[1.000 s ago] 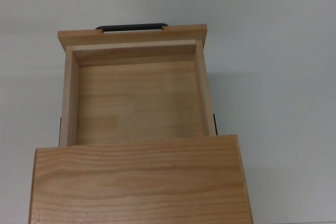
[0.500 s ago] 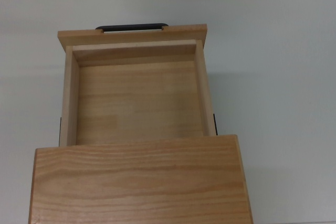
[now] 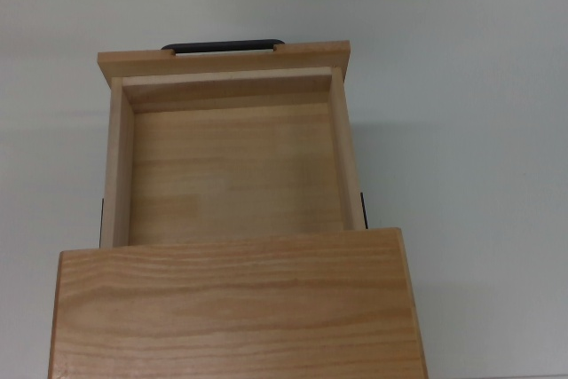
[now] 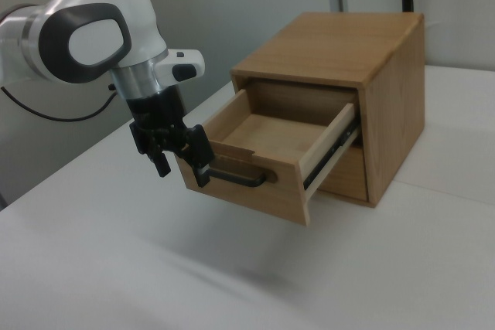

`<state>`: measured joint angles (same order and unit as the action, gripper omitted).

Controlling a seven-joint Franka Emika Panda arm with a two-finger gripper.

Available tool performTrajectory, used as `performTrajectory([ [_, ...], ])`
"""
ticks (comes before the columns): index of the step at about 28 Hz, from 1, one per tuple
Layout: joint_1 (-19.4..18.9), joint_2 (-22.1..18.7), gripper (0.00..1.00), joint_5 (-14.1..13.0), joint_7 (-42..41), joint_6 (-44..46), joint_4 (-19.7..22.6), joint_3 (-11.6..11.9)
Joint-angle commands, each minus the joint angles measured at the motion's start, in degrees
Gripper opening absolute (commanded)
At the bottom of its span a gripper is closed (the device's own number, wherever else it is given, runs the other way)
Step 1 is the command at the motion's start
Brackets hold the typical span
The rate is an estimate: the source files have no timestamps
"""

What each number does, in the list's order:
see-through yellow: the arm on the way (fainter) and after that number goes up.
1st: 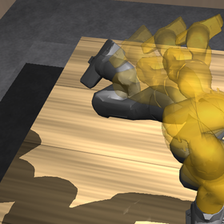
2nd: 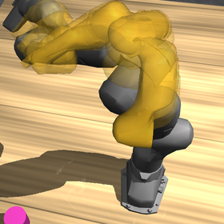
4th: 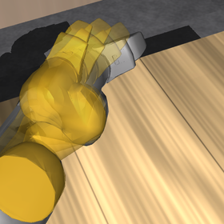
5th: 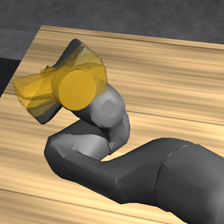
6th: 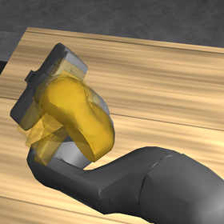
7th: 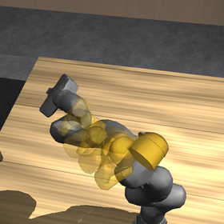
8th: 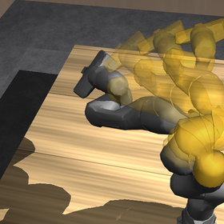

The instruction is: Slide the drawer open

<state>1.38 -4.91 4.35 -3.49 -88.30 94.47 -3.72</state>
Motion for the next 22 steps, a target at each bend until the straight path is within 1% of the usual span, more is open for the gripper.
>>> performTrajectory([
  [1, -0.2, 1.2, 1.0, -0.8, 0.8, 1.9, -1.7, 0.1],
  [5, -0.2, 1.5, 1.0, -0.9, 0.8, 1.9, -2.4, 0.1],
  [22, -0.2, 1.6, 1.0, -0.8, 0.8, 1.9, -2.4, 0.1],
])
